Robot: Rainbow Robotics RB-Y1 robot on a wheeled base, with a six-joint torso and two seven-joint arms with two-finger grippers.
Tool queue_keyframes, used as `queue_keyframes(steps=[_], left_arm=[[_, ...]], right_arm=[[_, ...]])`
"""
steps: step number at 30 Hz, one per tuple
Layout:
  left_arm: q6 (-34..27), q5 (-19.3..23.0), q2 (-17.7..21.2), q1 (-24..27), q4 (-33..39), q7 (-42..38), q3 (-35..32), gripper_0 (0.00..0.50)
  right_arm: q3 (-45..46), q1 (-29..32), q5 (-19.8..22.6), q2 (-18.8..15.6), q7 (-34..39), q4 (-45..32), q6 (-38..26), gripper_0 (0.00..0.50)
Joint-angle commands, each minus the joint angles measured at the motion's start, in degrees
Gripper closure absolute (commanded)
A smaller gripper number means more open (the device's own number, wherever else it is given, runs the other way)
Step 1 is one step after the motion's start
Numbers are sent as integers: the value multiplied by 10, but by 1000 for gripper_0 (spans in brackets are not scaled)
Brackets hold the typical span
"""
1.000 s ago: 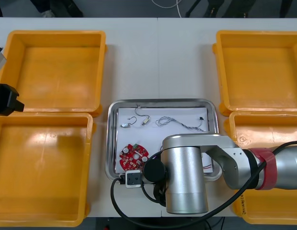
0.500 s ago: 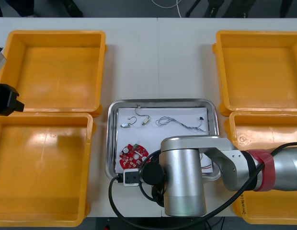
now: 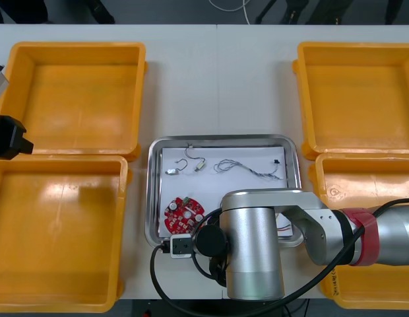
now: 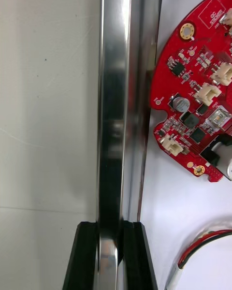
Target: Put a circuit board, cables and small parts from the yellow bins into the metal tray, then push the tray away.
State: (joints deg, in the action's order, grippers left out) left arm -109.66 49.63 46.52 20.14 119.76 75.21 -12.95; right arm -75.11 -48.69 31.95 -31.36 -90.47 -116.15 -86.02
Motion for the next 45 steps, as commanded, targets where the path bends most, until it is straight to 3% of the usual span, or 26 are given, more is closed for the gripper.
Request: queue_keyframes(steps=[1,18,27,45], left_arm=[[-3,5,27,-7,16,-56,-18,0],[-3,5,27,-7,16,-56,-18,0],[-3,5,27,-7,16,-56,-18,0],[-3,5,27,-7,16,-56,-18,0]], right_arm=[[-6,4,-5,10,31,-5,5,500],[9,-17,-63,10,28,-6,33,500],[19,-35,-74,2,32,-4,38,500],[47,-60,-78,-5,22,70,132,500]])
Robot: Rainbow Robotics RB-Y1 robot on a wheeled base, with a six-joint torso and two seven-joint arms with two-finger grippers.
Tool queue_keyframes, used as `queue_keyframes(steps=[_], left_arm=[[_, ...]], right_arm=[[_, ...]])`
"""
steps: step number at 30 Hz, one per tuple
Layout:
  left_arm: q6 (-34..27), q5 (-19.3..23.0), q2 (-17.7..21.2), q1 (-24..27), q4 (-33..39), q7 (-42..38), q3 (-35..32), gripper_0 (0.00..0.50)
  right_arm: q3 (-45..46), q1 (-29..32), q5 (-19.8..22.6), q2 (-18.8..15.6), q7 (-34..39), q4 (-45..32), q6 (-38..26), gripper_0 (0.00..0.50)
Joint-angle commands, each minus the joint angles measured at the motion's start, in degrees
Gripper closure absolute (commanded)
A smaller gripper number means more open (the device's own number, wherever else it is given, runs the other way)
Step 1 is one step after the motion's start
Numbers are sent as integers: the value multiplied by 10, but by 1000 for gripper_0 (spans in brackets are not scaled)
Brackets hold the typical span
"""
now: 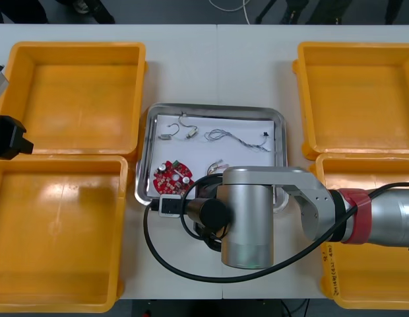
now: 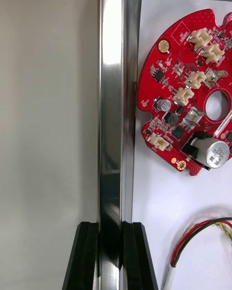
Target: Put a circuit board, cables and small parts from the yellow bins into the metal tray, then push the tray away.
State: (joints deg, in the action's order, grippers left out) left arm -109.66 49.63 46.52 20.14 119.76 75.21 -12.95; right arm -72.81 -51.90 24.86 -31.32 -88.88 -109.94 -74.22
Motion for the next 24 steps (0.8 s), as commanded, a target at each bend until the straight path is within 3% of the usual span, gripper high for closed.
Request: queue_keyframes(steps=[1,10,24], left_arm=[[-3,5,27,-7,16,-56,-18,0],[-3,5,27,-7,16,-56,-18,0],[-3,5,27,-7,16,-56,-18,0]], right_arm=[[27,-31,-6,-5,6,10,15,500],[36,-55,-5,-6,4,29,29,500],[36,-73,-14,-29,-28,70,133,500]])
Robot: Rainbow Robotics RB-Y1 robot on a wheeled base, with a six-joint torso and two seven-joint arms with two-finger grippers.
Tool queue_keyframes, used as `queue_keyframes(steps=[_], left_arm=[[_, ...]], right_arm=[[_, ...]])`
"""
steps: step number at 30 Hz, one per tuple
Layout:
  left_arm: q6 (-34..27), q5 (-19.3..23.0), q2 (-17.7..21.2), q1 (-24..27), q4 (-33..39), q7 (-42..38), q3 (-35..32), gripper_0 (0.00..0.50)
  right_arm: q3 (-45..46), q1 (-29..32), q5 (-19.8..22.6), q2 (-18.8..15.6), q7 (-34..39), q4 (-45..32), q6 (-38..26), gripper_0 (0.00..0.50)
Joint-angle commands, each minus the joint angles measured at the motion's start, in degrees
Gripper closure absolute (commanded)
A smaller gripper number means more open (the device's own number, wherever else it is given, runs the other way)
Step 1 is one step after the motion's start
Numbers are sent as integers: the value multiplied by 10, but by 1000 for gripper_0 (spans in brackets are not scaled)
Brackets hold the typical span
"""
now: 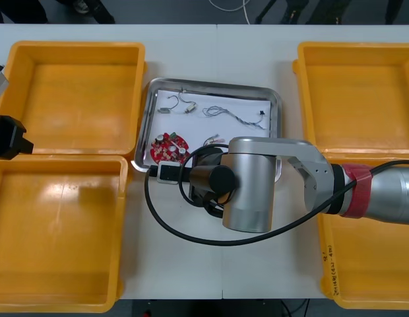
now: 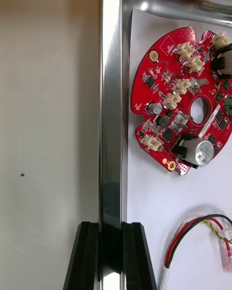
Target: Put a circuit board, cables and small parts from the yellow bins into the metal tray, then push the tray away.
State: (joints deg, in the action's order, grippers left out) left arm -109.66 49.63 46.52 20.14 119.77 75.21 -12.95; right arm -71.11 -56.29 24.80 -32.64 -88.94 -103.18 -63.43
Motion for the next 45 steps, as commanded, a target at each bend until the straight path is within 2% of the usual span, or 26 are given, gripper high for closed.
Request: queue_keyframes(steps=[1,11,28,45], left_arm=[[-3,5,27,-7,16,-56,-18,0],[-3,5,27,-7,16,-56,-18,0],[-3,5,27,-7,16,-56,-18,0],[-3,5,27,-7,16,-56,-18,0]], right_arm=[[19,-29,-14,-17,-30,7,31,500],[20,-37,-23,-39,-53,54,89,500],[39,-54,-30,-39,-77,115,140,500],[40,-71,-36,-39,-117,176,228,500]])
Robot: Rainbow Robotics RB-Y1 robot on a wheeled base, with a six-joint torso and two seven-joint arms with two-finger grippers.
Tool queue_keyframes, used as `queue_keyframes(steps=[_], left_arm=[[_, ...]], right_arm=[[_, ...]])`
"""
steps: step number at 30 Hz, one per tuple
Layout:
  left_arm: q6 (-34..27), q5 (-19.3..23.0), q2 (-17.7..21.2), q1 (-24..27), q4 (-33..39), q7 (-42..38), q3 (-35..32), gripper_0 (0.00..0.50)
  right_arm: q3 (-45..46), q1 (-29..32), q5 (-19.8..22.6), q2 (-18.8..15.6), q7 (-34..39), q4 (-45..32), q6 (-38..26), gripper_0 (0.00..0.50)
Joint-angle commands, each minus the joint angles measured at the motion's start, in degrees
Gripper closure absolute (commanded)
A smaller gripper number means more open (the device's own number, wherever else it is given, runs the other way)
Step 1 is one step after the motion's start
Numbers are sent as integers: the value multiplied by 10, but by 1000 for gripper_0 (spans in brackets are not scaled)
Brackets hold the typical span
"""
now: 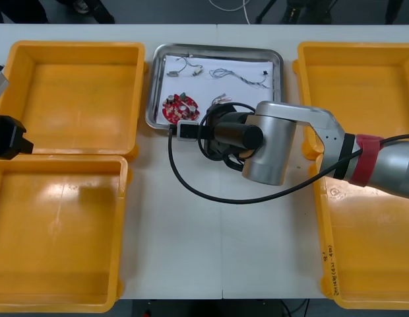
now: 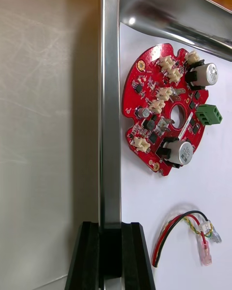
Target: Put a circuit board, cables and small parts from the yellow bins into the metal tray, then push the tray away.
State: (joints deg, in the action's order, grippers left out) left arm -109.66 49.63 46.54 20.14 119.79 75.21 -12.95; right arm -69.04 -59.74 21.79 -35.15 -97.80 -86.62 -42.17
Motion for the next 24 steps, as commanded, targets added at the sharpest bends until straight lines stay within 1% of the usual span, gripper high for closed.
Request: queue_keyframes(steps=[1,12,17,24], left_arm=[[-3,5,27,-7,16,-56,-18,0],[-3,5,27,-7,16,-56,-18,0],[-3,5,27,-7,16,-56,-18,0],[-3,5,27,-7,16,-56,-18,0]], right_arm=[[18,-36,-6,-14,-28,12,17,500],[31,-42,-4,-14,-29,29,28,500],[36,-42,-3,-6,-31,38,32,500],[37,-45,-3,-5,-35,47,46,500]])
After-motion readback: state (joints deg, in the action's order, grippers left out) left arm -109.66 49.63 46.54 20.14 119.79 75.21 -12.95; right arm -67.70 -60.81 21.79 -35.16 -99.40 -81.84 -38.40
